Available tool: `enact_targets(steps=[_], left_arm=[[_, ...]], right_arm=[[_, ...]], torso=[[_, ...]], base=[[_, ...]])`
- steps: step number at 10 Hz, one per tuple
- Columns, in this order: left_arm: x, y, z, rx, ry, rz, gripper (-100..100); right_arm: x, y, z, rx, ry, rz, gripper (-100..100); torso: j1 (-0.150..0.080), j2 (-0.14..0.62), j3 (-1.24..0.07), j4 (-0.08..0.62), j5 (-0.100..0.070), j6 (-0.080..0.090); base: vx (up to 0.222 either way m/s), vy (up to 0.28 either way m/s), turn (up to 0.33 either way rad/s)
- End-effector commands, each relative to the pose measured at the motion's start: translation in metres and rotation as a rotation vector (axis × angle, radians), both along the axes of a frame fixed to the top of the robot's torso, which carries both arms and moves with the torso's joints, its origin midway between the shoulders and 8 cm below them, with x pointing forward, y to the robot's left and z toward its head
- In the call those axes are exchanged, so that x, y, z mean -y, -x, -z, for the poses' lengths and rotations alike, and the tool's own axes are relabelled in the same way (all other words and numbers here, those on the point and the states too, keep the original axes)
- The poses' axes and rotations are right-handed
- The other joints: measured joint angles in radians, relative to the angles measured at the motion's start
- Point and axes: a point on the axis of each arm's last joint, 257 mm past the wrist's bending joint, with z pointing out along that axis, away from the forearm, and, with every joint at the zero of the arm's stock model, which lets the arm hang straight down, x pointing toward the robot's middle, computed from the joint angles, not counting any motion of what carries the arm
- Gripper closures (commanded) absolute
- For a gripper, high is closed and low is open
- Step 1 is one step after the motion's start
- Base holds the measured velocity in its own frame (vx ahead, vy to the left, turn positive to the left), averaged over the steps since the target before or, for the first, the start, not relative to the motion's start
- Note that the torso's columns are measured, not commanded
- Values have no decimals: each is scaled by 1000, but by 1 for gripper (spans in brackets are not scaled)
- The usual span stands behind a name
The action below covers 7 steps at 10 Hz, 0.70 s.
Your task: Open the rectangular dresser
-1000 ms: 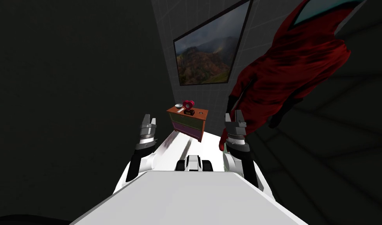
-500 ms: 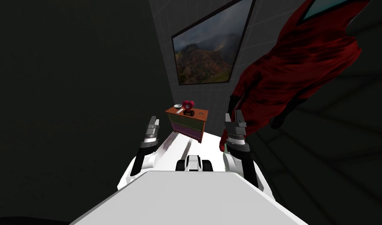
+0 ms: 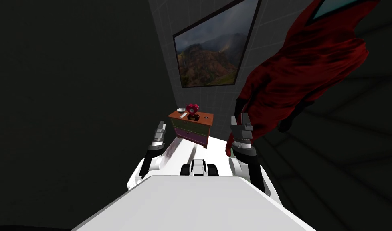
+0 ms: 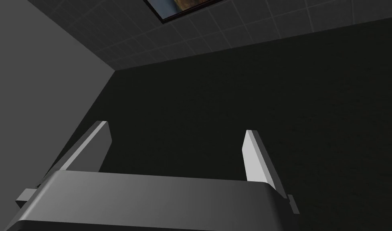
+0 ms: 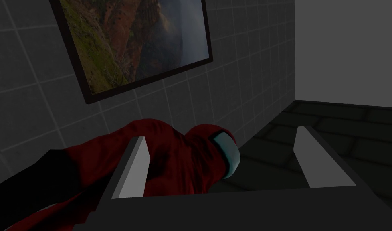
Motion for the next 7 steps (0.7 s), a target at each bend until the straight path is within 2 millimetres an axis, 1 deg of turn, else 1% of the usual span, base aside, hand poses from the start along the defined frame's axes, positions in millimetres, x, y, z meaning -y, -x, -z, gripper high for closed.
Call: enact_targets(steps=[1, 5, 7], left_arm=[[-3, -9, 19, -18, -15, -4, -100], [-5, -20, 44, -46, -27, -12, -100], [-6, -24, 53, -51, -34, -15, -100]], right_arm=[[0, 0, 0, 0, 0, 0, 0], [0, 0, 0, 0, 0, 0, 0], [0, 0, 0, 0, 0, 0, 0]], torso=[[-1, 1, 0, 0, 0, 0], [-1, 2, 1, 0, 0, 0], [-1, 2, 1, 0, 0, 0]], base=[[69, 53, -69], [66, 42, -61], [61, 40, -61]])
